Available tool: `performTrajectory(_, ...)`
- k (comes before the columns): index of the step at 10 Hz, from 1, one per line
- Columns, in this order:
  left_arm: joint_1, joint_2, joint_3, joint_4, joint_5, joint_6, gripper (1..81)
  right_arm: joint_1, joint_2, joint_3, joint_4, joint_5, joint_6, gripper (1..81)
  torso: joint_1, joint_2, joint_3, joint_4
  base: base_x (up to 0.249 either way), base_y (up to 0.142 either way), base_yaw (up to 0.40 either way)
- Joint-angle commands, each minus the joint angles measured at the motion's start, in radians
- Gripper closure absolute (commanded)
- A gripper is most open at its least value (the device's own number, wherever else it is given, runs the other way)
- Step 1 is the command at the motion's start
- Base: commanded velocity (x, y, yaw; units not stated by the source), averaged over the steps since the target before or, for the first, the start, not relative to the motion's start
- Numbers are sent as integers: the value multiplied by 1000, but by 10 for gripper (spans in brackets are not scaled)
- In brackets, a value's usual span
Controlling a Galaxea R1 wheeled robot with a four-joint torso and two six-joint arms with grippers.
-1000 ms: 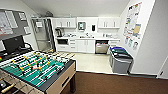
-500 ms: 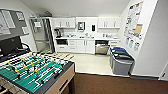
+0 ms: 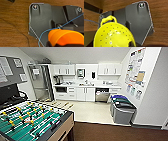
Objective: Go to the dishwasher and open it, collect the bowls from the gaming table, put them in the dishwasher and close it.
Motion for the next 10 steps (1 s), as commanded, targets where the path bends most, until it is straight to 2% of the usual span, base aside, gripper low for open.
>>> performTrajectory(1,-36,-10,-4,9,51,8,811,38,-11,6,-13,-49,-3,811,1,0,0,0,168,0,0)
performTrajectory(8,-38,-8,-4,12,54,8,811,41,-11,1,-13,-49,-3,811,1,0,0,0,170,0,0)
performTrajectory(10,-36,-7,-4,12,54,10,811,41,-10,1,-13,-49,-3,811,1,0,0,0,172,-67,0)
